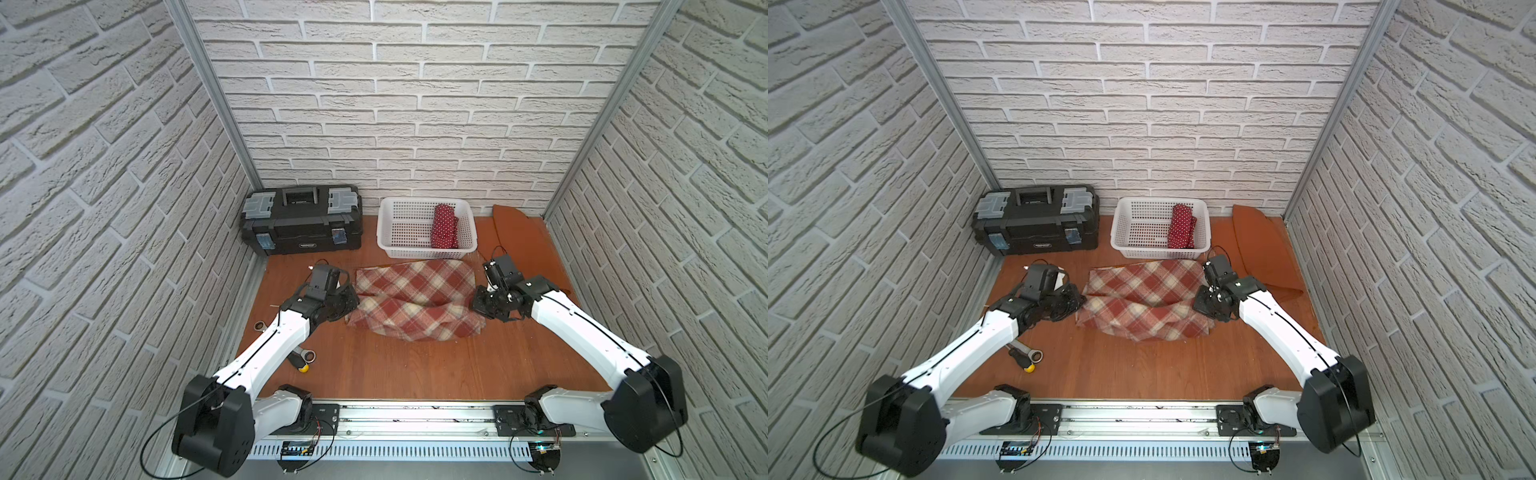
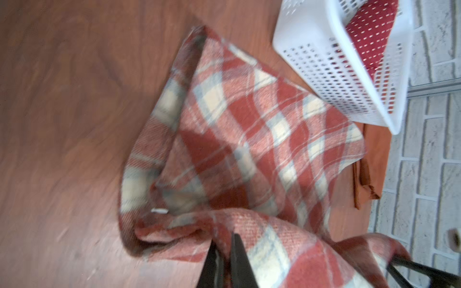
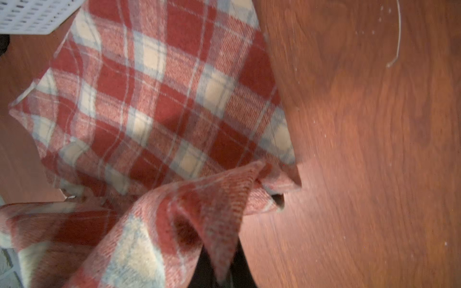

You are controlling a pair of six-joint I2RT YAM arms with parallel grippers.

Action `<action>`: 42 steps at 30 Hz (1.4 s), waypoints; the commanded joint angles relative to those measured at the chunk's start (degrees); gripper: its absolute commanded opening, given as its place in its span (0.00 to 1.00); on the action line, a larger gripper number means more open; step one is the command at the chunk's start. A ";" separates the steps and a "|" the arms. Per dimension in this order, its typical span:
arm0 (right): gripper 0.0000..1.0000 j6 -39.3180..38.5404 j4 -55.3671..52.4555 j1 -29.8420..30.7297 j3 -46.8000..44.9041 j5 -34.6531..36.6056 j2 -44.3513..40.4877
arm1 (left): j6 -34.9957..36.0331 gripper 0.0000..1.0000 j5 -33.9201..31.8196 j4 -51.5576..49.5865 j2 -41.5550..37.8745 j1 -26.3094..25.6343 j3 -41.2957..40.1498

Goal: Roll up the skirts
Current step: Fold the skirt at the center of the board, then adjust the skirt at the center of the board.

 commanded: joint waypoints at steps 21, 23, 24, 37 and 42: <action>0.10 -5.34 12.71 -12.31 23.22 -10.32 31.00 | 4.33 0.00 8.14 22.62 31.34 10.13 17.73; 0.32 -5.03 14.05 -12.33 23.44 -10.68 31.62 | 4.52 0.27 7.94 22.83 32.92 10.22 18.56; 0.38 -4.88 14.71 -12.33 23.07 -10.71 31.18 | 4.36 0.51 7.86 23.34 33.28 10.30 18.57; 0.07 -8.88 17.26 9.16 14.50 0.80 18.71 | 6.63 0.78 0.49 18.26 8.65 10.90 3.80; 0.02 -9.40 18.40 18.26 25.68 1.01 32.58 | 6.81 0.00 -1.47 15.31 -0.35 11.62 -3.50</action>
